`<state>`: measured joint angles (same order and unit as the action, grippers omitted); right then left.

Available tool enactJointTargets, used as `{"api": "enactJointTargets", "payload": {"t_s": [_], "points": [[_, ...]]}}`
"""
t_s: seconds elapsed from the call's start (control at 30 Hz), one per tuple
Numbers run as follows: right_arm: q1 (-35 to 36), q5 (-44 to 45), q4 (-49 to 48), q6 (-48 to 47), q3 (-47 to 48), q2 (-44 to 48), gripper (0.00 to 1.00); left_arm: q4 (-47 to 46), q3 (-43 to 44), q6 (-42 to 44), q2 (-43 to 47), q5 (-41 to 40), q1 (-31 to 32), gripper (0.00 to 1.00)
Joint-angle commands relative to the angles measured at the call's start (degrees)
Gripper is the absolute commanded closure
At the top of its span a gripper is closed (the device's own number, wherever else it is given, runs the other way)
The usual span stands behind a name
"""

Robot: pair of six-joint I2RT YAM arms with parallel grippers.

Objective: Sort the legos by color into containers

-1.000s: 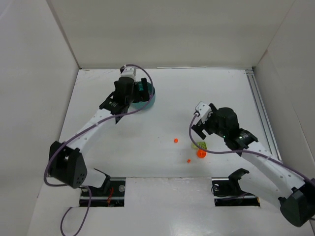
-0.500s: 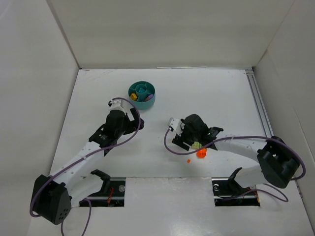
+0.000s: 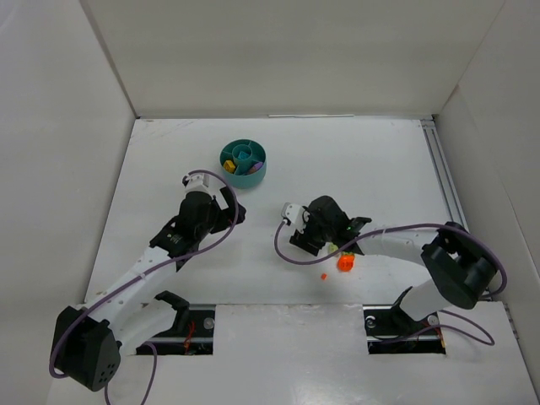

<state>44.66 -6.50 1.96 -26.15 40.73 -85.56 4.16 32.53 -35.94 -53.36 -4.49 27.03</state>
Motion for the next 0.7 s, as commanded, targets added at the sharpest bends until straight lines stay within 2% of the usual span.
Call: {"api": "enactJointTargets", "payload": {"t_s": [0.0, 0.4, 0.53, 0.57, 0.67], "points": [[0.4, -1.0, -4.0, -0.7, 1.6, -0.3, 0.31, -0.6, -0.5, -1.1, 0.8, -0.3, 0.3, 0.0], [0.4, -1.1, -5.6, -0.7, 1.1, -3.1, 0.33, 0.4, -0.5, -1.1, 0.8, -0.9, 0.3, 0.0], [0.9, 1.0, -6.2, 0.0, 0.6, -3.1, 0.39, 0.4, -0.5, -1.6, 0.8, -0.9, 0.3, 0.0], [1.0, 1.7, -6.2, 0.0, 0.1, -3.1, 0.48, 0.4, -0.5, -1.6, 0.8, -0.9, 0.3, 0.0], [1.0, 1.7, -6.2, 0.6, 0.1, -2.6, 0.54, 0.9, -0.5, -1.6, 0.8, -0.9, 0.3, 0.0]]}}
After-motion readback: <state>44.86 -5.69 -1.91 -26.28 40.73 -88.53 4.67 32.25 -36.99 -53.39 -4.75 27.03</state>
